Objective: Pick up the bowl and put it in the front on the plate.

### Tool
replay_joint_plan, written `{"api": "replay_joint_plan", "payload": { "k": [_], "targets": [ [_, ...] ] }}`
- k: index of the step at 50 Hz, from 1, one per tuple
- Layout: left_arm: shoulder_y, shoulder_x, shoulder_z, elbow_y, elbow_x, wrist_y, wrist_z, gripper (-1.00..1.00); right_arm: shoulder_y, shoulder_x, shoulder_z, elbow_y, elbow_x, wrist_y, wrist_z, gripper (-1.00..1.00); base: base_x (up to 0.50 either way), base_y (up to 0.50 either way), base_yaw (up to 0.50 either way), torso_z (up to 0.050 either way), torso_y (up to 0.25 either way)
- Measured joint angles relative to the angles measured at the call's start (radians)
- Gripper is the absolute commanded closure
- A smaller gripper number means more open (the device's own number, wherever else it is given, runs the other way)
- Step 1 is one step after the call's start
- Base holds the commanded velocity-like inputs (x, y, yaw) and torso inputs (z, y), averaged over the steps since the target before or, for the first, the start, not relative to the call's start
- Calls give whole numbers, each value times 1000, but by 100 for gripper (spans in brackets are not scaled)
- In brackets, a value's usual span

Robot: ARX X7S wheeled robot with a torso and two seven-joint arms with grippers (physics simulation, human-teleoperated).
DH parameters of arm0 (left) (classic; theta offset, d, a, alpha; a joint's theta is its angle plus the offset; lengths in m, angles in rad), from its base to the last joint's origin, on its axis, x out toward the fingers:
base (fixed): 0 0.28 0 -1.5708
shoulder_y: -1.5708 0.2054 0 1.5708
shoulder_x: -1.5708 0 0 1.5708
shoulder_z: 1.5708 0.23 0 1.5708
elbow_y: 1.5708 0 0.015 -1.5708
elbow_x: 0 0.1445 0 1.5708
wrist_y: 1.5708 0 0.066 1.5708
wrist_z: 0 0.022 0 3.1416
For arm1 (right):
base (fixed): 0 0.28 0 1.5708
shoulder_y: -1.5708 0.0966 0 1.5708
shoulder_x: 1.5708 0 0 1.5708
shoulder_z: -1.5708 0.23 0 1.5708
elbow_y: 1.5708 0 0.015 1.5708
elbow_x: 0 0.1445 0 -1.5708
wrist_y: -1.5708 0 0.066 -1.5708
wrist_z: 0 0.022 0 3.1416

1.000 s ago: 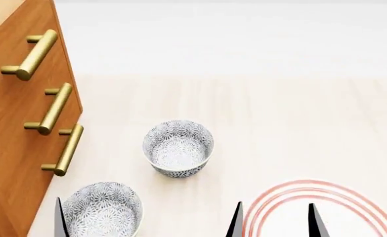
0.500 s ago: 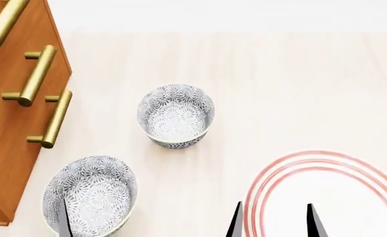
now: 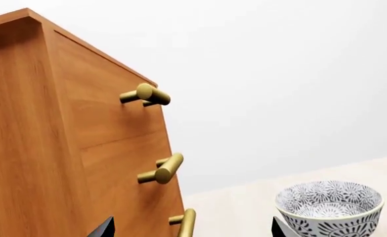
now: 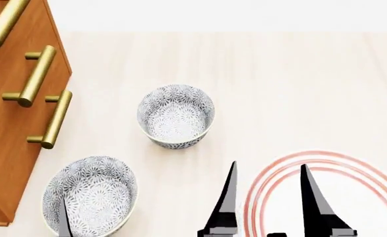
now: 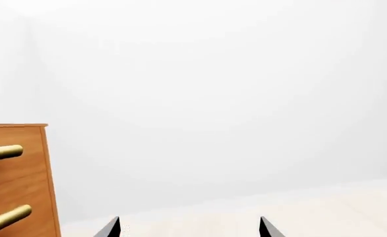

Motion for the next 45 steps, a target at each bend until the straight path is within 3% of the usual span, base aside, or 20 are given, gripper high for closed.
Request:
{"api": "replay_joint_plan", "payload": {
  "k": [12, 22, 34, 45],
  "targets": [
    [0, -7, 1, 25, -5, -14, -4, -100, 266, 29, -2, -89, 158, 395, 67, -100, 0, 0, 0, 0, 0],
    [1, -12, 3, 41, -12, -26, -6, -100, 547, 15, -13, 56, 258, 660, 85, -100, 0, 0, 0, 0, 0],
    [-1, -14, 8, 46, -21, -49, -7, -100, 789, -31, -23, 326, 308, 804, 60, -100, 0, 0, 0, 0, 0],
    [-7, -15, 10, 42, -31, -72, -10, -100, 977, -96, -68, 690, 282, 799, -25, -100, 0, 0, 0, 0, 0]
  ]
}}
